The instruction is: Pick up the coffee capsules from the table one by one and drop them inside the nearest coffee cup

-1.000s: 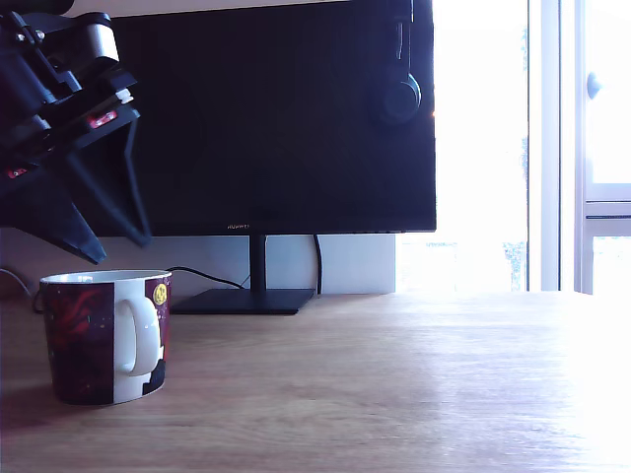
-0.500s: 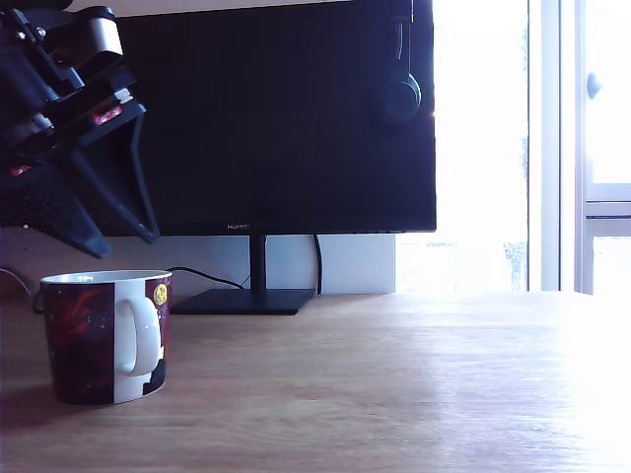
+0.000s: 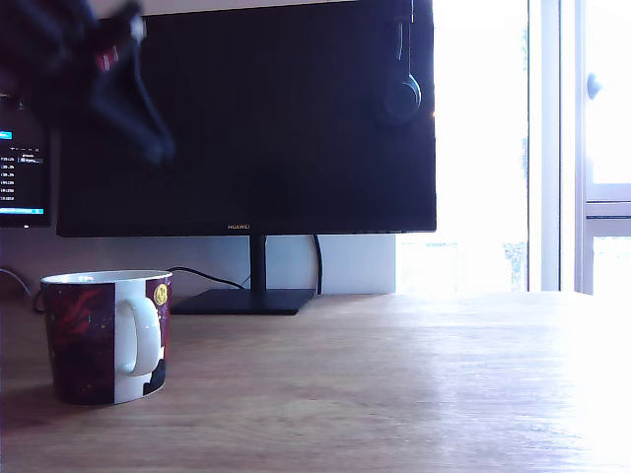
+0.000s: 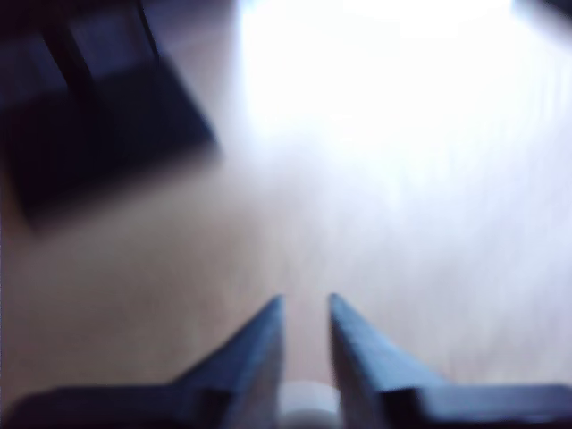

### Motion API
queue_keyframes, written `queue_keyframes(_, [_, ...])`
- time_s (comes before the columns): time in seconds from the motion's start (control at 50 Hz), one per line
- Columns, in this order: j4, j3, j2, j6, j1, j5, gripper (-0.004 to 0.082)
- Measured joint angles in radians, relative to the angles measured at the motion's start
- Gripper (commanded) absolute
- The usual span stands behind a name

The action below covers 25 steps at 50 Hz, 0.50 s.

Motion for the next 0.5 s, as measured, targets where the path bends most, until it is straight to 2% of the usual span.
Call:
queue_keyframes(0.16, [0.118, -0.089, -0.066, 0.000, 0.036, -0.002, -0.0016])
queue_keyframes(0.28, [0.172, -0.163, -0.074, 0.000, 0.098, 0.001, -0.0016])
queue_keyframes(0.5, [0.266, -0.282, -0.128, -0.005, 0.240, 0.074, -0.0016])
